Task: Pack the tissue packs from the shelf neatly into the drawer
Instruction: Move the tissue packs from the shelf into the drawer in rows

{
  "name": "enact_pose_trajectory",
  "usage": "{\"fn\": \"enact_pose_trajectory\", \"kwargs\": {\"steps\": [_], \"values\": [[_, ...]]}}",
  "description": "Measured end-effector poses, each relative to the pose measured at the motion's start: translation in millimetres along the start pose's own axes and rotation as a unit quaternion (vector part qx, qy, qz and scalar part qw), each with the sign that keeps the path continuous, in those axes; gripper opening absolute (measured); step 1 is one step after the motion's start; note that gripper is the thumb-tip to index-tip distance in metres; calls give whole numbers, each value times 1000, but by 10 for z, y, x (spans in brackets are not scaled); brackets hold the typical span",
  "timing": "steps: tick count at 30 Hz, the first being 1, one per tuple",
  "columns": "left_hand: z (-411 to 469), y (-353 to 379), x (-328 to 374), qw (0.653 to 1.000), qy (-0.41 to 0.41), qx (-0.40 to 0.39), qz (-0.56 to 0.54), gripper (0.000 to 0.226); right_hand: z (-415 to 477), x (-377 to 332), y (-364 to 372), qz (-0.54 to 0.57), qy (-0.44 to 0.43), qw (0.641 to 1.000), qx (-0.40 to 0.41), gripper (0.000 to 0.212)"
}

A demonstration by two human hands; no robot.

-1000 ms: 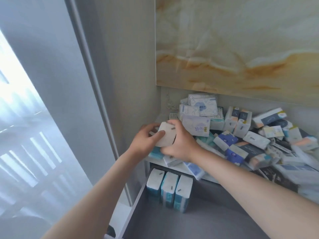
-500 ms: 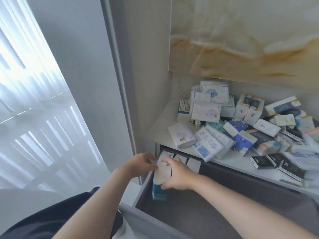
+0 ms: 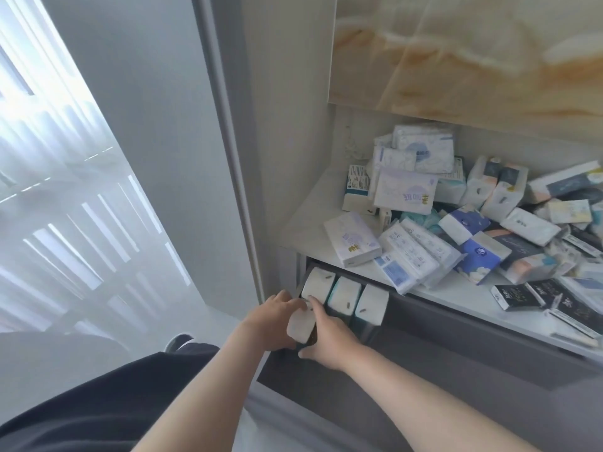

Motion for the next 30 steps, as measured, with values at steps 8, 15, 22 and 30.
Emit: {"fn": "enact_pose_trajectory", "kwargs": {"steps": [8, 15, 22, 30], "values": [[30, -17, 88, 996, 23, 5, 82, 92, 50, 145, -13, 2, 22, 1000, 13, 94], [185, -283, 154, 1000, -9, -29, 1, 77, 39, 61, -412, -21, -3, 999, 35, 54], [552, -1297, 587, 968, 24, 210, -133, 30, -69, -80, -1630, -98, -132, 935, 313, 36], [1219, -1640, 746, 961, 52, 238, -132, 48, 487, 44, -2237, -376, -75, 905, 183, 78]]}}
Point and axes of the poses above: each hand's wrist, its own z-axis towards the middle knuckle, its own y-axis out of the palm, x = y × z, the point moved 5 cm from there along z, towards the middle knuckle, and after that the axes turned 2 degrees about -x, right-handed, at the moved point
